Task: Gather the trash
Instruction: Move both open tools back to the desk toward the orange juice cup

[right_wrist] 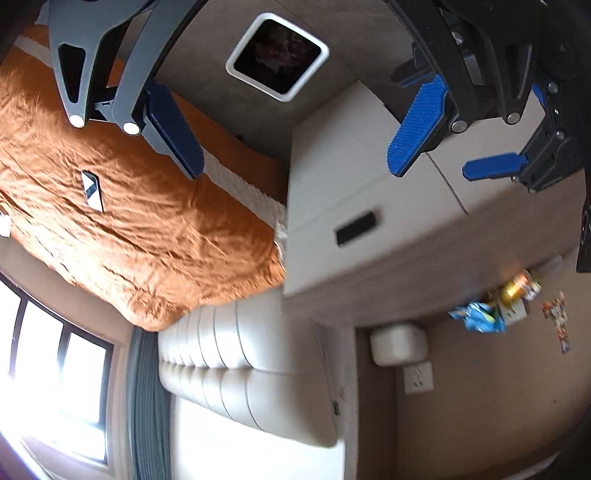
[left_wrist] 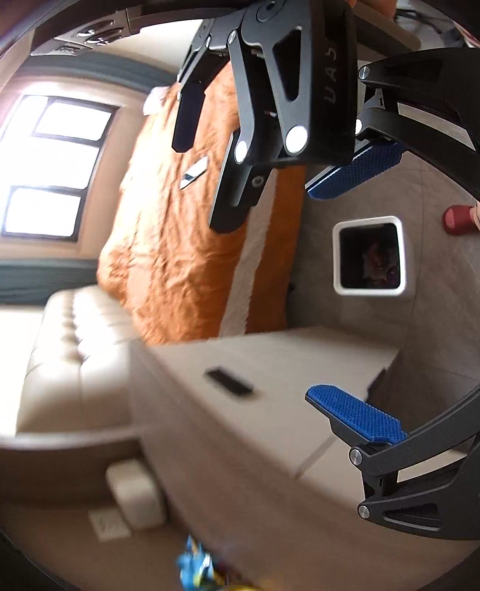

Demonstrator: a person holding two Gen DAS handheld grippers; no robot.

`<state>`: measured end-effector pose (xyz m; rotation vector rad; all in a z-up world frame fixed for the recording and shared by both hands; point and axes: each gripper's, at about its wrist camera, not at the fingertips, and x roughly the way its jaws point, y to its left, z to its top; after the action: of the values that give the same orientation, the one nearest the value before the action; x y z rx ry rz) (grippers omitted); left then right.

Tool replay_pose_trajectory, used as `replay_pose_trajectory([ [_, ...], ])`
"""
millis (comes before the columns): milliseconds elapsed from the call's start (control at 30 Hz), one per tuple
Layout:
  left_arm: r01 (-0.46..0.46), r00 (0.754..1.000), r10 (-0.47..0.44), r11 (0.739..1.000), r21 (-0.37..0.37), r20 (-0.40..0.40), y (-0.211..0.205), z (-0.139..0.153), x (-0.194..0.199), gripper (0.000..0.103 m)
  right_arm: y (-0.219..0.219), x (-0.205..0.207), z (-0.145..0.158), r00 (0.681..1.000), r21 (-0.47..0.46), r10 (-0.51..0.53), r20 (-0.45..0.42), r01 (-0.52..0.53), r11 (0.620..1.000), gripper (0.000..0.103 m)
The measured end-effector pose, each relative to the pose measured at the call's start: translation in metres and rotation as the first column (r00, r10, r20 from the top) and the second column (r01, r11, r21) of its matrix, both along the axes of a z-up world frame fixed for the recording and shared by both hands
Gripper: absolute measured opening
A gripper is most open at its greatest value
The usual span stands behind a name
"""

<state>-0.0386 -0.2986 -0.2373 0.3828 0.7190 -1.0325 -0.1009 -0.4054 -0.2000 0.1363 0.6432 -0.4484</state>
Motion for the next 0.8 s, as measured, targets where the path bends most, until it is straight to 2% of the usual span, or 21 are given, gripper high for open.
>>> replay_pose_trajectory([
  [167, -0.089, 0.996, 0.09, 0.995, -0.047, 0.021, 0.052, 0.051, 0.023, 0.099, 0.042, 0.03, 0.052, 0.994, -0.046, 0.088, 0.058, -0.085, 0.995, 0.099],
  [300, -0.207, 0.976, 0.212, 0.975, -0.086, 0.058, 0.107, 0.089, 0.05, 0.099, 0.081, 0.058, 0.082, 0.98, -0.08, 0.178, 0.093, -0.171, 0.982, 0.099],
  [567, -0.365, 0.918, 0.381, 0.92, -0.144, 0.111, 0.219, 0.135, 0.105, 0.099, 0.172, 0.119, 0.116, 0.944, -0.101, 0.302, 0.133, -0.29, 0.951, 0.099],
  [767, -0.457, 0.863, 0.48, 0.875, -0.158, 0.161, 0.293, 0.159, 0.138, 0.099, 0.234, 0.155, 0.134, 0.925, -0.121, 0.344, 0.162, -0.327, 0.937, 0.099],
  [800, -0.477, 0.847, 0.5, 0.865, -0.156, 0.179, 0.305, 0.162, 0.146, 0.099, 0.243, 0.16, 0.136, 0.921, -0.12, 0.35, 0.169, -0.334, 0.935, 0.099],
])
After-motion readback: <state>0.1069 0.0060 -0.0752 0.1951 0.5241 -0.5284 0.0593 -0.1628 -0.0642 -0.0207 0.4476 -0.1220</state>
